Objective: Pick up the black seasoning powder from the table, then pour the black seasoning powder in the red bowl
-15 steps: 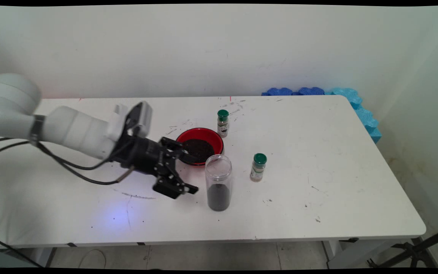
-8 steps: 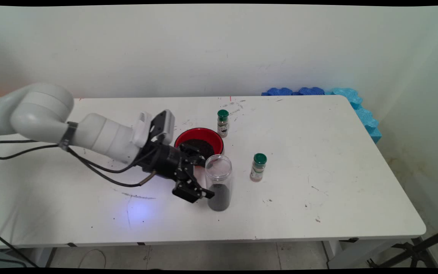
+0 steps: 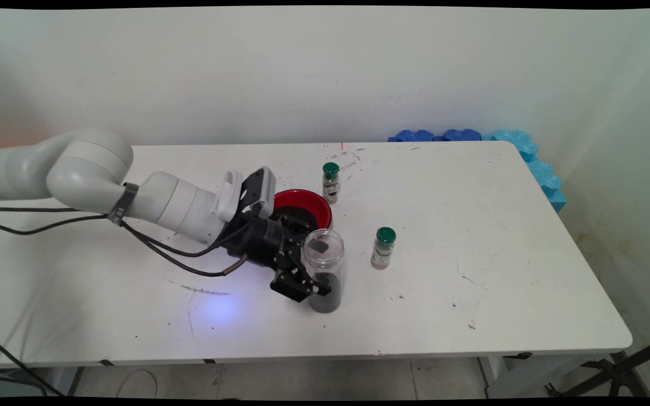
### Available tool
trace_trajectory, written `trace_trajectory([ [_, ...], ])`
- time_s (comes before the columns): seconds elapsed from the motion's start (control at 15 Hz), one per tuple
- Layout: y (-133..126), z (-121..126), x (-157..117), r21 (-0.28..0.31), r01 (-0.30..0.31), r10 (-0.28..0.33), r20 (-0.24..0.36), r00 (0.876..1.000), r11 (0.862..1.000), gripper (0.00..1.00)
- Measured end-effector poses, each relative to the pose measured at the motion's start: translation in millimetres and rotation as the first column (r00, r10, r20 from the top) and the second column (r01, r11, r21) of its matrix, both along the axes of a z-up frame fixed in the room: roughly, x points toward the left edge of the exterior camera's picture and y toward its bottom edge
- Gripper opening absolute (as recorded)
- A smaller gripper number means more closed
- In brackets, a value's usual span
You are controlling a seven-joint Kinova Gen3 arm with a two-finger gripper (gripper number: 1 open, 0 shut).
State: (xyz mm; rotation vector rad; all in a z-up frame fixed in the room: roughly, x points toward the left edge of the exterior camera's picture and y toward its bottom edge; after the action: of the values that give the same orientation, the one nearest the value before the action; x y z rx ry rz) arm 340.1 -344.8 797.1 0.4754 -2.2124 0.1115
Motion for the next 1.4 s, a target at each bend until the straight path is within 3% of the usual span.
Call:
trace_trajectory([
  [0.07, -1, -1, -1, 0.001, 0.003, -0.003, -0.001, 1.0, 1.0, 1.0],
  [0.13, -1, -2, -1, 0.002, 0.006, -0.006, -0.004, 1.0, 1.0, 0.0],
  [0.53, -2, 3, 6, 0.016, 0.014, -0.014, -0.011, 1.0, 1.0, 0.0],
  [1.07, 1, 48, 29, 0.068, 0.009, -0.008, -0.004, 1.0, 0.998, 0.0],
  [1.4, -4, 91, 52, 0.145, -0.092, 0.093, 0.0, 0.996, 0.985, 0.0],
])
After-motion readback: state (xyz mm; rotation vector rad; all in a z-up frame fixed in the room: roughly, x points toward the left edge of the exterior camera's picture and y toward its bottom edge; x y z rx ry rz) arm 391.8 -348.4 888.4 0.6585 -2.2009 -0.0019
